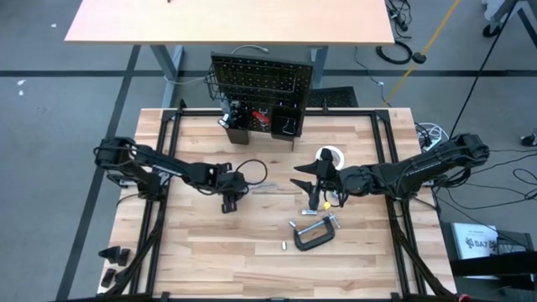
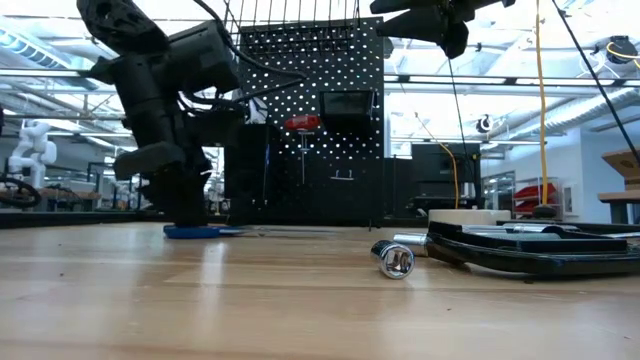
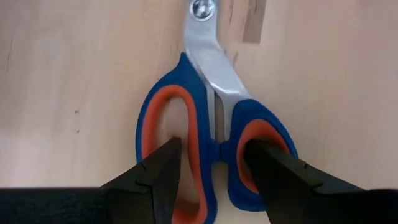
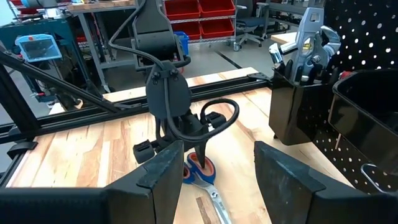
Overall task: Hang tools onto peg board
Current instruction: Put the blue scissors into the left black bin on the peg board
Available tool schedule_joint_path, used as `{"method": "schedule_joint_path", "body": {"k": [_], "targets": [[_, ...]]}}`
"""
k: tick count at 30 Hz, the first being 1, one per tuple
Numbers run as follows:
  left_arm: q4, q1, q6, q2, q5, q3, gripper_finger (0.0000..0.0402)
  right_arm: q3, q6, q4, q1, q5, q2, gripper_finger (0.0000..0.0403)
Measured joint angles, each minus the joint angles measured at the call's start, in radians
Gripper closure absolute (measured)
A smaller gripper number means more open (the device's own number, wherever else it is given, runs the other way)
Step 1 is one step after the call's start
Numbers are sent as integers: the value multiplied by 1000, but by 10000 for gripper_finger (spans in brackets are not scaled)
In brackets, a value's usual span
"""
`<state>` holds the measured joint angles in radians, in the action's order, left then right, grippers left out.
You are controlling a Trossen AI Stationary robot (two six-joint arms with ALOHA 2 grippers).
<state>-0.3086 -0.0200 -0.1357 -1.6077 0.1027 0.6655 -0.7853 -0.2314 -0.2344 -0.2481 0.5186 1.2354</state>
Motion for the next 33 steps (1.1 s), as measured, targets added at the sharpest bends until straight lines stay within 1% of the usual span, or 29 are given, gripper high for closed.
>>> {"method": "schedule_joint_path", "body": {"k": [3, 5, 7, 13, 18, 21, 23, 25, 27, 31, 33], "targets": [[35, 0, -1, -28, -6, 1, 210, 0, 0, 0, 0, 0, 0, 218], [54, 0, 6, -29, -8, 1, 220, 0, 0, 0, 0, 0, 0, 218], [47, 0, 11, -28, -11, 11, 240, 0, 0, 0, 0, 0, 0, 218], [31, -1, 49, -26, -16, 25, 321, 0, 0, 0, 0, 0, 0, 218], [29, -18, 49, -17, 0, 26, 322, 0, 0, 0, 0, 0, 0, 218], [9, -48, 67, 17, 47, 34, 322, 0, 5, 1, 0, 0, 0, 218], [-38, -72, 84, 41, 82, 50, 322, 0, 8, 8, 0, 0, -4, 218], [-108, -102, 101, 71, 114, 77, 322, 0, 8, 30, 0, 0, -22, 218], [-133, -137, 123, 98, 166, 119, 322, 0, -5, 63, -1, 0, -52, 218], [-225, -236, 198, 112, 276, 174, 322, 0, -117, 166, -2, -13, -104, 218], [-221, -291, 252, 113, 337, 207, 322, 0, -187, 206, 0, -76, -112, 218]]}}
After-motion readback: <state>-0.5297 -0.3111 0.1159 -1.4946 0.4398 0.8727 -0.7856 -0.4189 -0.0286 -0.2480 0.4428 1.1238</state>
